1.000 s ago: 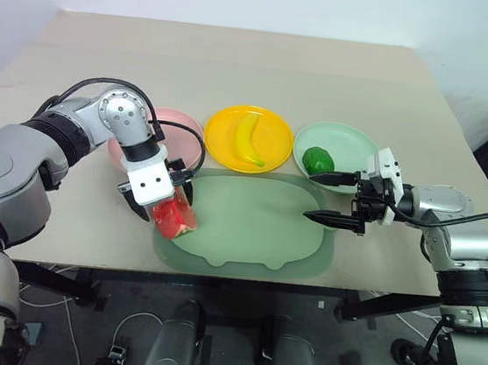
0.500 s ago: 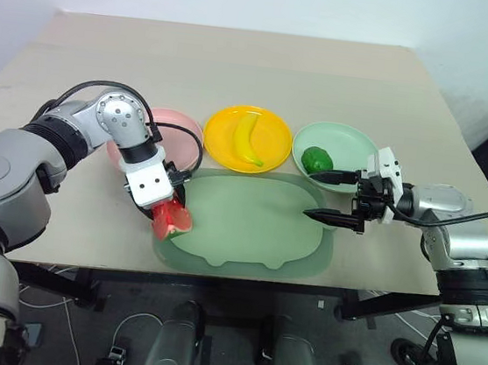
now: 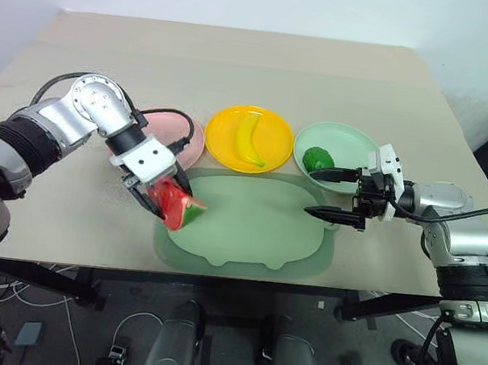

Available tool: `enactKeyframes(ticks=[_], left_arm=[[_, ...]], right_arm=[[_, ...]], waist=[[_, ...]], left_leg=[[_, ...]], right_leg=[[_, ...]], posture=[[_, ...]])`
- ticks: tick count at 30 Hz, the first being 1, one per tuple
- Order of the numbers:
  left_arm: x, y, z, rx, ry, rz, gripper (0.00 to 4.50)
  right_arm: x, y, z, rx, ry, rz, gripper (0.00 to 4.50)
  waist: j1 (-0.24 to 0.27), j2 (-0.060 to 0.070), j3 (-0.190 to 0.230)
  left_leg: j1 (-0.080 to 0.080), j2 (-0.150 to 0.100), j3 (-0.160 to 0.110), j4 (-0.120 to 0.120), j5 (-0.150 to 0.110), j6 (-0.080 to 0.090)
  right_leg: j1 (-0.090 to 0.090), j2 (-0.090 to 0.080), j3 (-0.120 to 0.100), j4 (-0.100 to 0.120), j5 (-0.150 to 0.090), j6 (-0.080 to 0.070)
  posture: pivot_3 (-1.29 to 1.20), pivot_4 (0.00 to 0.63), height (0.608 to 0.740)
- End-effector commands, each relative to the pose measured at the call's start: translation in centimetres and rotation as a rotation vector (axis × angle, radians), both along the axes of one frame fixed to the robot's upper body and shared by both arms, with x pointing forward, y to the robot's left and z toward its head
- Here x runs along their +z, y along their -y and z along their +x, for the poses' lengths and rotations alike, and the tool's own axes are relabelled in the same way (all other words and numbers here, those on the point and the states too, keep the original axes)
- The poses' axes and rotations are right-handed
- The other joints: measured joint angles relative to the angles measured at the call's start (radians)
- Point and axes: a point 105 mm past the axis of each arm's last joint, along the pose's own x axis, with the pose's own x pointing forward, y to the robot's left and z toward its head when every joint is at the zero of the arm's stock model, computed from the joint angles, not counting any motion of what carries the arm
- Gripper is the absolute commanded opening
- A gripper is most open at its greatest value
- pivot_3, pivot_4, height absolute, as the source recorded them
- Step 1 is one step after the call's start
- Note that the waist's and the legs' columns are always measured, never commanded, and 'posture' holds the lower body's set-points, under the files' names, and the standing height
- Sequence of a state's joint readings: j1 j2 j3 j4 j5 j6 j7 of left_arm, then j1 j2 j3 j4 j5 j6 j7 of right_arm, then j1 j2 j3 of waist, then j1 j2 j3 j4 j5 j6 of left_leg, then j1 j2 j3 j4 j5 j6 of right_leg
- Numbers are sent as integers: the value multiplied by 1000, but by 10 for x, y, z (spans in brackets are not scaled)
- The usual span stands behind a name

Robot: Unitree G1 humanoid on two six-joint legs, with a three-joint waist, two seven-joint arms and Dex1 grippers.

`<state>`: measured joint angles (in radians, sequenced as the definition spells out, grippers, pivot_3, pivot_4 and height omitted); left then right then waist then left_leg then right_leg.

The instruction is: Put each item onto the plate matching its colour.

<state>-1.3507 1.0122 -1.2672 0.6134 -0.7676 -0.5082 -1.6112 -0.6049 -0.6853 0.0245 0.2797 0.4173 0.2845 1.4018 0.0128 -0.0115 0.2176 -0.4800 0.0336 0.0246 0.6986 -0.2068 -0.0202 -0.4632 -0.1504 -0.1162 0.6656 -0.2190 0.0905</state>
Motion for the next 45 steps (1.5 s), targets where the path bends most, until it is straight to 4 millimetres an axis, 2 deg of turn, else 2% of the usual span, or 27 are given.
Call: enactKeyframes(ticks=[1, 7, 10, 20, 25, 30, 33, 38, 39, 40, 43, 45], left_arm=[[41, 4, 11, 127, 4, -139, 2734], [60, -6, 47, 390, -41, -323, 2734], [54, -14, 63, 520, -28, -352, 2734], [19, -58, 103, 1061, 36, -169, 2734], [13, -67, 110, 1221, 16, -161, 2734], [3, -88, 119, 1429, 73, -157, 2734], [-3, -98, 119, 1477, 113, -89, 2734], [-3, -98, 120, 1480, 125, -63, 2734], [-2, -99, 120, 1478, 140, -60, 3393], [0, -99, 121, 1478, 148, -60, 3569], [5, -95, 122, 1472, 137, -85, 4469], [11, -90, 122, 1454, 116, -112, 4469]], right_arm=[[22, -1, 0, 21, 46, 60, 4500], [31, 0, 3, 11, 57, 86, 4500], [31, 0, 3, 11, 57, 86, 4500], [35, -1, 1, 17, 56, 105, 4500], [35, -1, 1, 17, 56, 103, 4500], [34, -2, 0, 17, 56, 105, 4500], [35, -3, 1, 16, 57, 107, 4500], [34, -4, 2, 16, 58, 107, 4500], [34, -4, 2, 16, 57, 107, 4500], [34, -5, 2, 16, 57, 106, 4500], [33, -5, 3, 14, 56, 105, 4500], [33, -4, 3, 13, 56, 104, 4500]], waist=[[-1, 0, 0], [1, 0, 0], [-1, 0, 0], [0, 0, 0], [0, 0, 0], [-3, 0, 0], [-2, 0, 0], [-2, 0, 0], [-1, 0, 0], [-1, 0, 0], [-1, 0, 0], [-1, 0, 0]], left_leg=[[0, 0, 0, 0, 0, 0], [0, 0, 0, 0, 0, 0], [0, 0, 0, 0, 0, 0], [-1, 0, 1, -1, 0, 0], [-2, 0, 1, -1, 0, 0], [-2, 0, 1, -1, 0, 0], [-2, 0, 1, -1, 0, 0], [-2, 0, 1, -1, 0, 0], [-2, 0, 1, -1, 0, 0], [-2, 0, 1, -1, 0, 0], [-2, 0, 1, -1, 0, 0], [-2, 0, 1, -1, 0, 0]], right_leg=[[0, 0, 0, 0, 0, 0], [0, 0, 0, 0, 0, 0], [0, 0, 0, 0, 0, 0], [-1, 0, 0, 0, 2, 3], [-2, 0, 0, 0, 2, 3], [-2, 0, 0, 0, 2, 3], [-2, 0, 0, 0, 2, 3], [-2, 0, 0, 0, 2, 3], [-2, 0, 0, 0, 2, 3], [-2, 0, 0, 0, 2, 3], [-2, 0, 0, 0, 2, 3], [-2, 0, 0, 0, 2, 3]], posture=[[0, 150, 677], [0, 150, 677], [0, 150, 677], [0, 150, 677], [0, 150, 677], [0, 150, 677], [0, 150, 677], [0, 150, 677], [0, 150, 677], [0, 150, 677], [0, 150, 677], [0, 150, 677]])
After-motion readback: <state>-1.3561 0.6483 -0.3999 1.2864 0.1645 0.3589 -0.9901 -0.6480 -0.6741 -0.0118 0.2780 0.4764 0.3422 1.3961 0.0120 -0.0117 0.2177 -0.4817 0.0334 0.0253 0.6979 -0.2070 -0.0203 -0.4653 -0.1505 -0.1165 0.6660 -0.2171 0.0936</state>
